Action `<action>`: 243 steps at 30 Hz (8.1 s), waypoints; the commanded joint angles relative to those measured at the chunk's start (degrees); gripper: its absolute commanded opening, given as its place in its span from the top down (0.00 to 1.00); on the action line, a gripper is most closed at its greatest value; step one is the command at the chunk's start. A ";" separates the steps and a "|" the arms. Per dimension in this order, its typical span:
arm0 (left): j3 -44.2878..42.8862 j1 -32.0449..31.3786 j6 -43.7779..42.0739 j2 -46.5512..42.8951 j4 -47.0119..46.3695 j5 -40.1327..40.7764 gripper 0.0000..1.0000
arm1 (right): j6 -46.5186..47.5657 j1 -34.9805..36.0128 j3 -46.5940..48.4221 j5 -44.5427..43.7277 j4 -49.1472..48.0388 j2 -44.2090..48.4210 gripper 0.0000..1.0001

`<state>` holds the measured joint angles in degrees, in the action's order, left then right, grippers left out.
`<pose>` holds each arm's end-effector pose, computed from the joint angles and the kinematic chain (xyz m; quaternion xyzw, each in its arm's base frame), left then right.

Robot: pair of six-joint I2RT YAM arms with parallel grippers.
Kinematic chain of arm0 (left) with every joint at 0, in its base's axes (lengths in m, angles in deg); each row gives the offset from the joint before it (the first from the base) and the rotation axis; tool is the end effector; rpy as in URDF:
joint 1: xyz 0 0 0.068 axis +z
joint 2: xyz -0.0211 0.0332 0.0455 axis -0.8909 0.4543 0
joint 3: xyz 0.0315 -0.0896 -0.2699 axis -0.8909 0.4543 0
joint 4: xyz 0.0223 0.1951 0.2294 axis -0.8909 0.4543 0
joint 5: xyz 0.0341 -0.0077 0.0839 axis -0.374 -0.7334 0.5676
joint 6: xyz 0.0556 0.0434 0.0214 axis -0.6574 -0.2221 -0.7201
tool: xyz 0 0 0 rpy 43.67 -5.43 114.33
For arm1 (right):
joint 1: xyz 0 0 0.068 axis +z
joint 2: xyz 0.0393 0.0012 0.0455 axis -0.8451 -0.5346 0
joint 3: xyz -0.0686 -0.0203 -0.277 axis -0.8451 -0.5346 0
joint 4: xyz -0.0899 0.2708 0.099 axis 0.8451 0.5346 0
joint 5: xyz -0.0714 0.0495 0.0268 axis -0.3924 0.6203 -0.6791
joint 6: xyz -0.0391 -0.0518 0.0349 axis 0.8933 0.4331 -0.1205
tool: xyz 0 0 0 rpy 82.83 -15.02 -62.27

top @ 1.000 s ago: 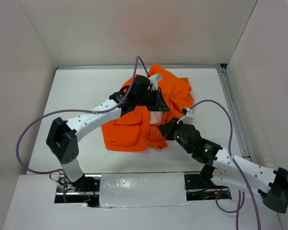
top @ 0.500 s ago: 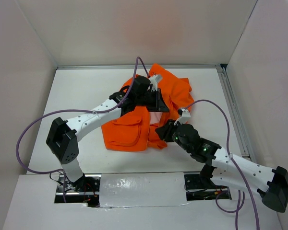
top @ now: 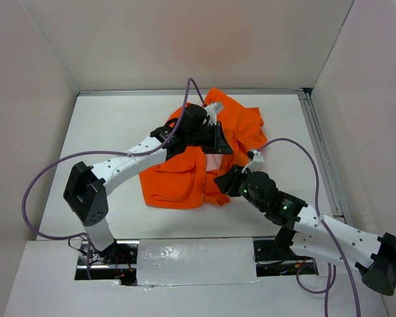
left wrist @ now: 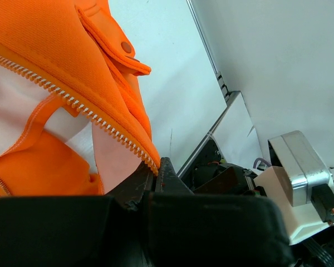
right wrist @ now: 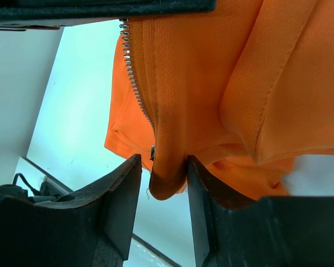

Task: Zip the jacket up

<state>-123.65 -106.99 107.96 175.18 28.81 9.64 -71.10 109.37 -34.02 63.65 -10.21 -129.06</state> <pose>0.3285 -0.3457 0.3310 0.0816 0.8320 -0.4733 0.2778 0.1603 0.1739 0.2434 0.0230 0.8147 0.3355 0.4724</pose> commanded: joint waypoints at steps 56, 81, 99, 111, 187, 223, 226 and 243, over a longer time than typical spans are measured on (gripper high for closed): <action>24.68 -1.60 0.72 -1.19 11.69 15.73 0.15 | -1.23 -10.20 -5.79 7.42 4.19 0.46 1.00; 19.48 -9.08 11.19 11.48 22.07 24.54 0.20 | -2.37 -11.16 -7.38 4.43 6.47 2.13 1.00; 26.51 -9.08 6.18 0.84 14.78 18.30 1.00 | -2.20 -11.43 -7.99 7.57 2.88 -3.84 1.00; 29.15 -7.67 4.60 -2.23 12.49 15.22 0.72 | -0.70 -5.80 0.79 8.12 -1.52 -19.83 1.00; 27.85 -3.45 -4.62 -17.69 2.65 9.06 1.00 | 4.99 -9.93 0.62 13.37 1.04 -3.94 1.00; 37.06 0.15 -3.40 -33.79 -33.12 9.34 1.00 | 0.98 -23.64 -9.40 50.48 -52.22 -4.54 1.00; 38.29 0.24 -3.22 -33.88 -34.96 8.63 1.00 | -0.26 -23.64 -9.92 50.48 -54.68 -4.98 1.00; 44.09 1.73 -0.23 -35.02 -42.26 3.53 1.00 | -1.67 -23.64 -10.45 50.22 -52.76 -4.28 1.00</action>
<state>-80.03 -105.48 106.37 142.36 -6.42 14.91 -72.35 85.87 -45.71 112.56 -59.41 -134.35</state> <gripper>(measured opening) 0.137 0.029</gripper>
